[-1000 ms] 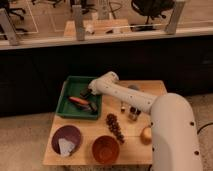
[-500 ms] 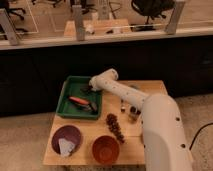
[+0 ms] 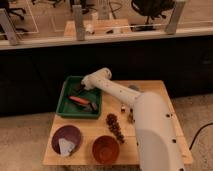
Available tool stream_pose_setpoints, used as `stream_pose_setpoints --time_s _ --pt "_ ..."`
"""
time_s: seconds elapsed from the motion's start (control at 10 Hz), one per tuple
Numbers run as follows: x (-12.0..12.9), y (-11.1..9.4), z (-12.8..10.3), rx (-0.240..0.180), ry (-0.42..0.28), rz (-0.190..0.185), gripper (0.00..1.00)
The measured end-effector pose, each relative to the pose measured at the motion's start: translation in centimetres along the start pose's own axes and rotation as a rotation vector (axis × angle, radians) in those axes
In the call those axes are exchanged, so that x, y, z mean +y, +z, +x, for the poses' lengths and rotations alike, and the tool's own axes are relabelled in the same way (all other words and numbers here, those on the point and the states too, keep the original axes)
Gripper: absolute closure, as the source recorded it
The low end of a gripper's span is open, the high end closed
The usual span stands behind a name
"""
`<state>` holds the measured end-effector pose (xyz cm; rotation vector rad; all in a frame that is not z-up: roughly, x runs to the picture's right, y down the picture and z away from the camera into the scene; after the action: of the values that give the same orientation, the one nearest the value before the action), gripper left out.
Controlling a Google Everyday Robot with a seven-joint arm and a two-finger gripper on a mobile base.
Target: Wipe tray with eraser
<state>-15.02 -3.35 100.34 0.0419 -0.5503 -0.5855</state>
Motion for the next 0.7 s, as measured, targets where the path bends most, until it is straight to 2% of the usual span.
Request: stream_pose_setpoints --time_s 0.4,0.7 --pt "1.1 -1.3 -2.5 -0.039 -0.027 -0.008 0.85" --pt "3.1 -3.4 -1.7 -0.016 -0.008 -0.025 0.85"
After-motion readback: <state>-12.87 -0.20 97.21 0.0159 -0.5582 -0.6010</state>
